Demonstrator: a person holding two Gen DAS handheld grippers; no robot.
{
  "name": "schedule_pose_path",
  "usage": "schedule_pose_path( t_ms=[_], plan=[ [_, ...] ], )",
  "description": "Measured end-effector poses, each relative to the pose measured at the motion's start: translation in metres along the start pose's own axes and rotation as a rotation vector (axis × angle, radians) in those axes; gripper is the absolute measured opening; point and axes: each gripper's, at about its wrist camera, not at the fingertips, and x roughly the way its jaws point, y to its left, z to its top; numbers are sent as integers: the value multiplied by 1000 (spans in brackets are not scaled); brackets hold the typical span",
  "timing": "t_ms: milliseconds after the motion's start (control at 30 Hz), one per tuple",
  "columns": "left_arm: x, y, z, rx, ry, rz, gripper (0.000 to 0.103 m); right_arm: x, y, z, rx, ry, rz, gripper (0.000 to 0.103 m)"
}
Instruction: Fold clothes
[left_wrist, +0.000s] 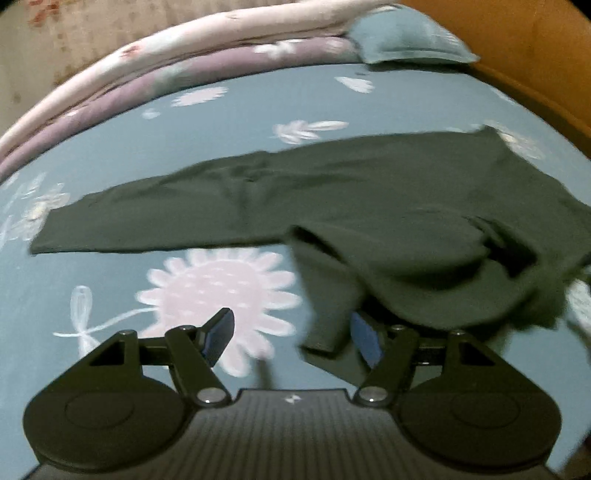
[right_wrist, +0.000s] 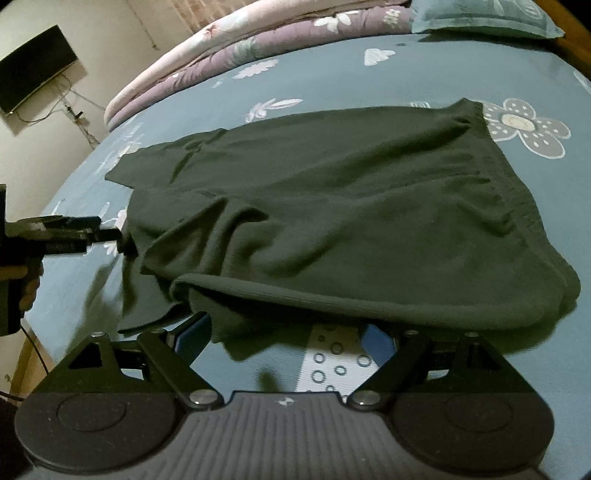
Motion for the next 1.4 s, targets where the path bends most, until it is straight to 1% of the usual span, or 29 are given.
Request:
schedule_pose_path(
  t_ms=[33,200,300,367,467,633,700,800,867,933,1000,1133,1267,1400],
  plan=[
    [-2,-4,-2,4,5,-25,70,0,2,-1,-2,0,-2,90],
    [-10,-15,-16,-29,64,-208,70,-1,9,-8,4,9,-43,90],
    [-6,-5,-24,-138,117,-341,70,0,13,-13,24,11,-64,90],
    [0,5,-32,-234,150,-435,69,-1,18,-17,35,6,-80,90],
    [15,17,-44,-337,228,-566,69,-3,28,-24,52,-4,-108,90],
    [32,23,-49,-377,231,-688,70,-7,46,-39,109,-22,-153,90],
    [42,24,-48,-411,214,-738,71,-6,53,-43,126,-22,-166,90],
    [60,27,-49,-509,187,-814,71,-4,64,-43,126,-21,-175,90],
    [65,32,-53,-584,182,-840,71,-2,68,-40,113,-21,-166,90],
    [61,33,-62,-619,182,-843,68,0,70,-36,97,-17,-156,90],
    [58,33,-69,-650,177,-840,68,3,71,-32,77,-9,-145,90],
    [54,28,-78,-704,155,-822,67,6,61,-27,58,6,-113,90],
    [63,12,-63,-768,138,-777,67,10,49,-22,32,15,-82,90],
    [62,2,-66,-825,140,-732,66,13,38,-17,25,4,-40,90]
  ],
)
